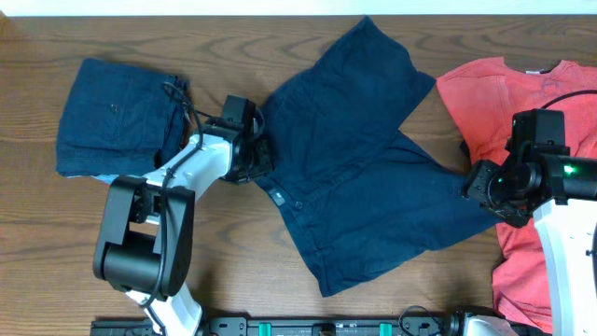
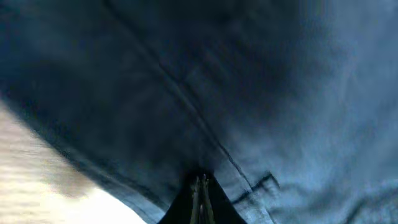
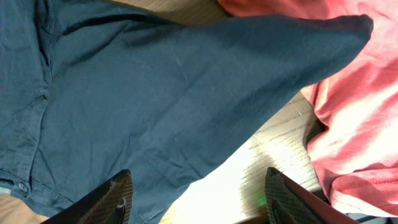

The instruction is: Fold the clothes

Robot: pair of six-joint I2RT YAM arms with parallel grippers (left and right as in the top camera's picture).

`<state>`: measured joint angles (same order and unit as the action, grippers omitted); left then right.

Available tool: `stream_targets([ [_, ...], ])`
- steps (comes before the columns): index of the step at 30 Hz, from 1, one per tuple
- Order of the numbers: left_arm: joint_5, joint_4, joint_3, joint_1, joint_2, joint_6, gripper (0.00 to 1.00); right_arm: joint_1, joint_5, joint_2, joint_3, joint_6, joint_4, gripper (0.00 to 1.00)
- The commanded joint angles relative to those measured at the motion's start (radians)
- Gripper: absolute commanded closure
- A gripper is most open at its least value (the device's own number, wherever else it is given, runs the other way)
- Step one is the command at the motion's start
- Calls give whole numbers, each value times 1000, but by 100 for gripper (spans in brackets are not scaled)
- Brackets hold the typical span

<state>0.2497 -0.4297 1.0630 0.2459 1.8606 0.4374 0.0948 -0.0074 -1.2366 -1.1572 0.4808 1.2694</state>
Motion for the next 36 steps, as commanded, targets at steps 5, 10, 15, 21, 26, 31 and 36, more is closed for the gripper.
stream_targets([
  [5,-235,262,-26,-80,45,7,94,-14,-82,6,-1,-49,-47,34],
  [10,-165,373,44,-120,93,-23,94,-38,-151,6,-1,-72,-86,34],
  [15,59,264,185,-125,102,-79,94,-82,-158,6,-1,-173,-95,34],
  [21,284,-68,262,-122,36,-105,83,-88,-154,6,0,-183,-100,35],
  [26,290,-271,258,-103,8,-105,75,-88,-154,6,0,-183,-118,34],
  [31,280,-222,153,-30,12,-98,87,-88,-154,6,0,-183,-126,34],
  [36,146,-72,23,45,17,70,94,-88,-154,6,0,-183,-129,34],
])
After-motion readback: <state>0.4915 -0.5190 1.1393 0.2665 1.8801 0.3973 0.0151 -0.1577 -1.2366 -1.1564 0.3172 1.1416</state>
